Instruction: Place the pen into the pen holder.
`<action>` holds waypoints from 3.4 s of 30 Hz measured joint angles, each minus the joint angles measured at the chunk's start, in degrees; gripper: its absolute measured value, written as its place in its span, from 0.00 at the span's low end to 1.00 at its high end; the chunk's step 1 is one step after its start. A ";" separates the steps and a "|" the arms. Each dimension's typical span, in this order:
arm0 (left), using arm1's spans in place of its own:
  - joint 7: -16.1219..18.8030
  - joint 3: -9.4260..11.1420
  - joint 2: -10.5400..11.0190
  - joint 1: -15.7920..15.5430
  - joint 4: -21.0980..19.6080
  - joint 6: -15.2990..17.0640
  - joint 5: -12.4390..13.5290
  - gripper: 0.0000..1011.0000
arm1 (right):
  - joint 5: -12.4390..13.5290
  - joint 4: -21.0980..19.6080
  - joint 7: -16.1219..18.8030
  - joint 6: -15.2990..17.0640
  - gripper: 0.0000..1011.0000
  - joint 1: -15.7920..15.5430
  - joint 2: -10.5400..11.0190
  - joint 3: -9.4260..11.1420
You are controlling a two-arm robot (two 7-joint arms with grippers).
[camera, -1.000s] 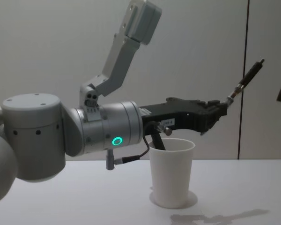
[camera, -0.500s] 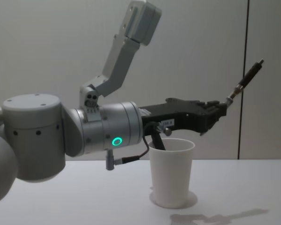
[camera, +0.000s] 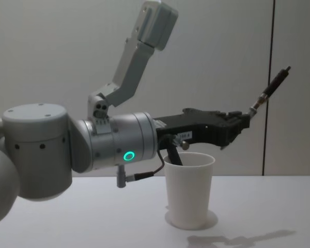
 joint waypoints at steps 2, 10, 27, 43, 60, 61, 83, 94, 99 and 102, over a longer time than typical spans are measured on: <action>0.00 0.00 0.00 0.00 0.00 0.00 0.00 0.13 | 0.12 0.41 0.16 0.08 0.99 0.45 -0.22 -0.22; 0.00 0.00 0.00 0.00 0.00 0.00 0.00 0.13 | 0.93 2.89 1.36 1.11 0.99 3.13 -1.52 -1.50; -0.01 0.00 0.00 0.00 0.00 0.01 0.00 0.13 | 3.55 8.29 3.05 2.07 0.99 7.52 -3.64 -3.22; -0.01 0.00 0.00 0.00 0.00 0.00 0.00 0.13 | 4.83 13.29 5.47 1.79 0.99 10.72 -5.20 -4.69; -0.01 0.00 0.00 0.00 0.00 0.00 0.00 0.13 | 3.89 16.87 7.64 1.10 0.99 13.66 -6.97 -6.71; -0.01 0.00 0.00 0.00 0.00 0.00 0.00 0.13 | 3.86 17.01 7.68 1.06 0.99 13.72 -7.01 -6.78; -0.01 0.00 0.00 0.00 0.00 0.00 0.00 0.13 | 3.97 19.16 8.15 -0.36 0.73 15.20 -7.87 -7.93; -0.01 0.00 0.00 0.00 0.00 0.00 0.00 0.13 | 4.43 19.27 8.51 -1.09 0.36 15.22 -7.76 -8.09; -0.01 0.00 0.00 0.00 0.00 0.00 0.00 0.13 | 4.72 19.20 8.72 -1.51 0.21 15.08 -7.63 -8.12; -0.01 0.00 0.00 0.00 -0.01 -0.01 -0.01 0.13 | 4.83 19.12 8.83 -1.72 0.15 15.00 -7.60 -8.15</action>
